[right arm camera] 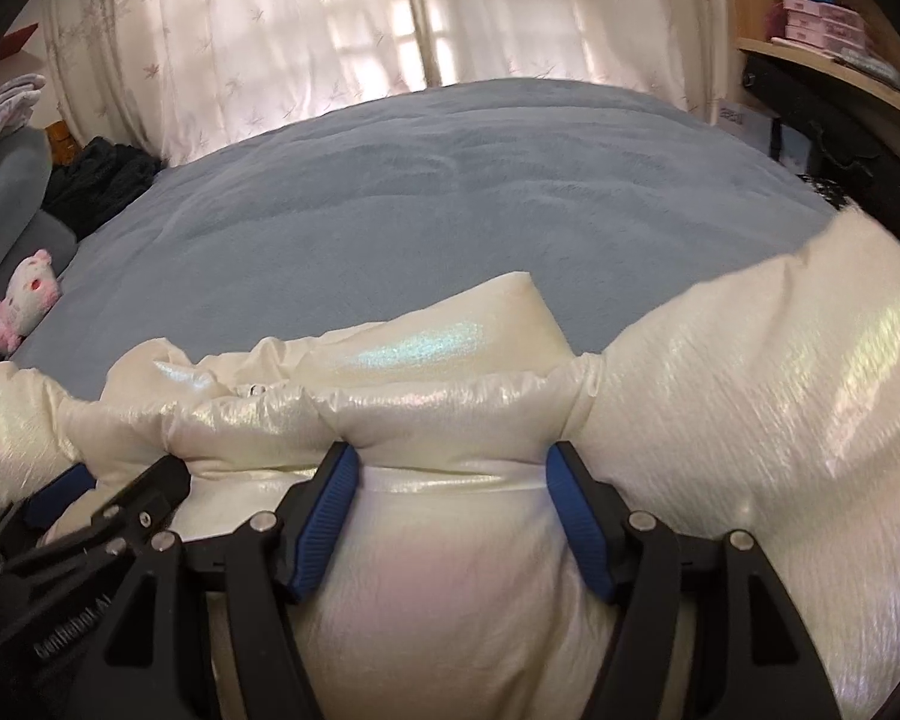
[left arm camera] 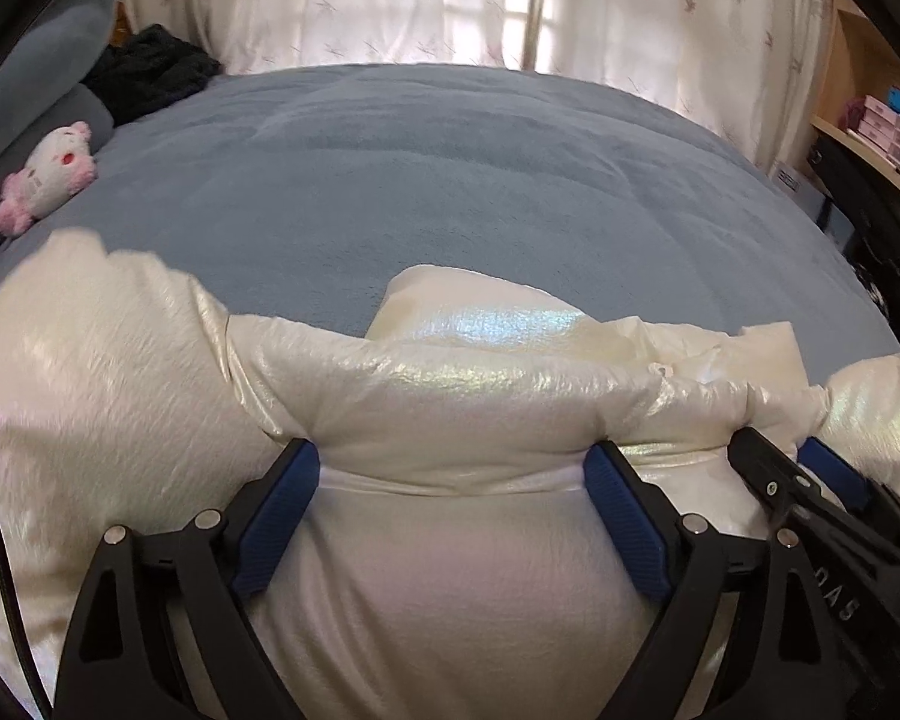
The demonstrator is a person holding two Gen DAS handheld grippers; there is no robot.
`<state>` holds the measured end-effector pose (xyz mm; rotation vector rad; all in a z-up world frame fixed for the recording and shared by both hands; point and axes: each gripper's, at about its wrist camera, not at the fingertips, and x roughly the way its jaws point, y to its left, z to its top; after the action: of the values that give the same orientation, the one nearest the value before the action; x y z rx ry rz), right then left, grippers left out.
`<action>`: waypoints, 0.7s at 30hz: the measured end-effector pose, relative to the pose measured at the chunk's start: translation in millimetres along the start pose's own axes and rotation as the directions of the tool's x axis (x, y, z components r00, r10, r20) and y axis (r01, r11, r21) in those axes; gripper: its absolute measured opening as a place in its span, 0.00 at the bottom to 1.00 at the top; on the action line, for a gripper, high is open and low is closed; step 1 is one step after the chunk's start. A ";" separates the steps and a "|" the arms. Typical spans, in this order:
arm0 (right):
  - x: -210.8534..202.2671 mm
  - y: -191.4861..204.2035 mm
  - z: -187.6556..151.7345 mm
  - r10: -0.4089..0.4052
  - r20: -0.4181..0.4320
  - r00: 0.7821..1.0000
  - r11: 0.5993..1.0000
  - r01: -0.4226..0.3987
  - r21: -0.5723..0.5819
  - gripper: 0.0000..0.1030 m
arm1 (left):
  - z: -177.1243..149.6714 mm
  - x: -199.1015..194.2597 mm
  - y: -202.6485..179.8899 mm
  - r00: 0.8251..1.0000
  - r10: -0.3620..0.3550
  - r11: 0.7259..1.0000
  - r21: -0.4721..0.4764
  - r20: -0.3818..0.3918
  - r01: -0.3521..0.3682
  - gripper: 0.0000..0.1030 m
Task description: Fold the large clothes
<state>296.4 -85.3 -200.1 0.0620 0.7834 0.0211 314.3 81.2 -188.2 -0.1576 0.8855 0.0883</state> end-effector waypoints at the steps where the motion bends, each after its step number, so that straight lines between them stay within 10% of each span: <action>1: -0.8 -1.9 2.0 0.017 -0.009 1.000 1.000 -0.017 -0.011 0.64 | 2.5 -1.1 3.2 1.000 -0.003 1.000 0.007 -0.006 0.003 0.87; 11: -18.3 -90.3 28.3 0.043 -0.021 0.999 0.998 -0.042 0.045 0.25 | 25.3 -16.2 84.5 0.997 0.070 0.997 -0.044 -0.014 -0.071 0.85; 21: -53.3 -143.2 31.9 -0.104 -0.036 0.994 0.993 0.106 0.061 0.28 | 25.3 -48.5 194.1 0.969 0.225 0.928 -0.281 -0.106 -0.246 0.85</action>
<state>280.6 -232.0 -149.1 0.0802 0.8189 -0.1023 275.5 276.1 -154.3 -0.3321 0.9580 0.4424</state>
